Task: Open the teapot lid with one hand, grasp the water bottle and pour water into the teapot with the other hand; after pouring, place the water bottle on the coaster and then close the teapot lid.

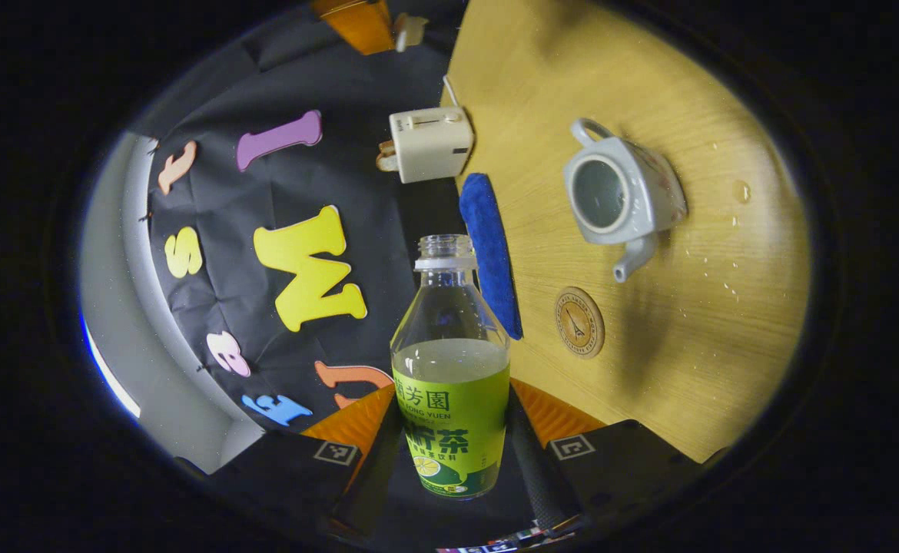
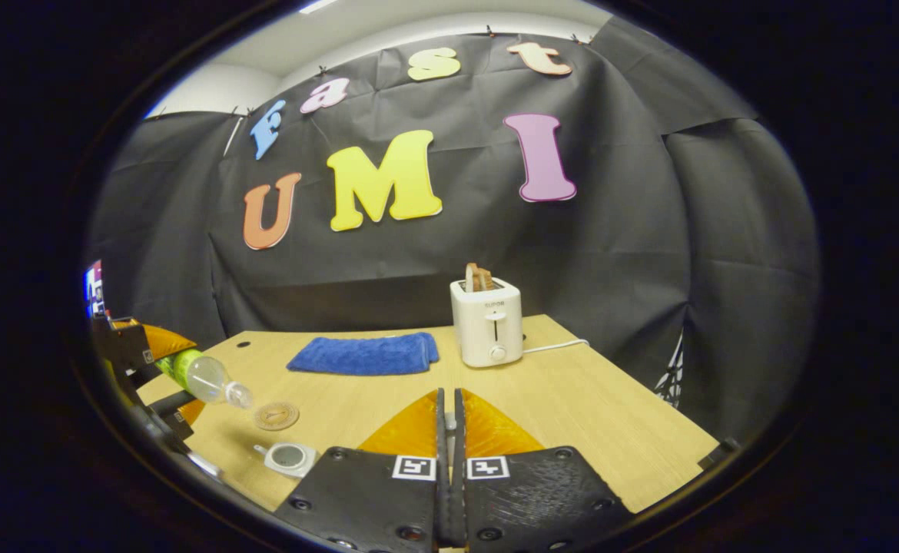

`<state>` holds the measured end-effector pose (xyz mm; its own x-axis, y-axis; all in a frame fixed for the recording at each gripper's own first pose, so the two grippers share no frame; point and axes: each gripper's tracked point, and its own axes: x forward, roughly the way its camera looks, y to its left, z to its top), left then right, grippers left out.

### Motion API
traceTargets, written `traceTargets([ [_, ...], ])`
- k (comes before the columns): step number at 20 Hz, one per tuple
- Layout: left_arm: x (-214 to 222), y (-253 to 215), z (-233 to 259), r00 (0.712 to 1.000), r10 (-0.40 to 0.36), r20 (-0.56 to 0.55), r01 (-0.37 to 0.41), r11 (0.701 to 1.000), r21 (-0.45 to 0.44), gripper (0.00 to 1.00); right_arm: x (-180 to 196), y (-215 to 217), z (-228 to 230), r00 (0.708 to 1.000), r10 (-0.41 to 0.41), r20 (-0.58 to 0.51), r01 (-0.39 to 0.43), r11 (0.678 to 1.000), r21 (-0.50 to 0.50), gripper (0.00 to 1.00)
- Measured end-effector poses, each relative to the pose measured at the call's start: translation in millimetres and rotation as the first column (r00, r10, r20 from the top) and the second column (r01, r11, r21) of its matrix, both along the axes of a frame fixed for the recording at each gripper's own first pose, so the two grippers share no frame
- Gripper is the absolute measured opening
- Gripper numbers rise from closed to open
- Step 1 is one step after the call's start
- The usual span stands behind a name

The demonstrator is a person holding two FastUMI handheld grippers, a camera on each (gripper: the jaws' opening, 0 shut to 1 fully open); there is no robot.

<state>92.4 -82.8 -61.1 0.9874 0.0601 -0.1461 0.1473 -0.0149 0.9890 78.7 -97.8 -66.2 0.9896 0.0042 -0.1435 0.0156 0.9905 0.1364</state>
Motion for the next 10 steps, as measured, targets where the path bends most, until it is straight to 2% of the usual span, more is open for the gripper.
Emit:
traceTargets([
  [3, 3, 15, 3, 0.999, 0.043, -0.017, -0.045, 0.983, -0.178, 0.75, -1, 3, 1, 1.000, 0.016, 0.000, -0.016, 1.000, 0.015, 0.00],
  [5, 8, 28, 11, 0.997, 0.080, -0.012, -0.080, 0.947, -0.310, 0.75, 0, 4, 0, 1.000, 0.022, -0.002, -0.022, 1.000, 0.016, 0.00],
  [7, 13, 38, 15, 0.995, 0.098, -0.003, -0.088, 0.877, -0.472, 0.75, 0, 7, 0, 1.000, 0.024, -0.004, -0.024, 1.000, 0.009, 0.00],
  [10, 31, 31, 22, 0.998, 0.061, 0.034, -0.024, 0.756, -0.654, 0.76, 1, 11, -2, 1.000, 0.027, -0.004, -0.027, 1.000, 0.000, 0.00],
])
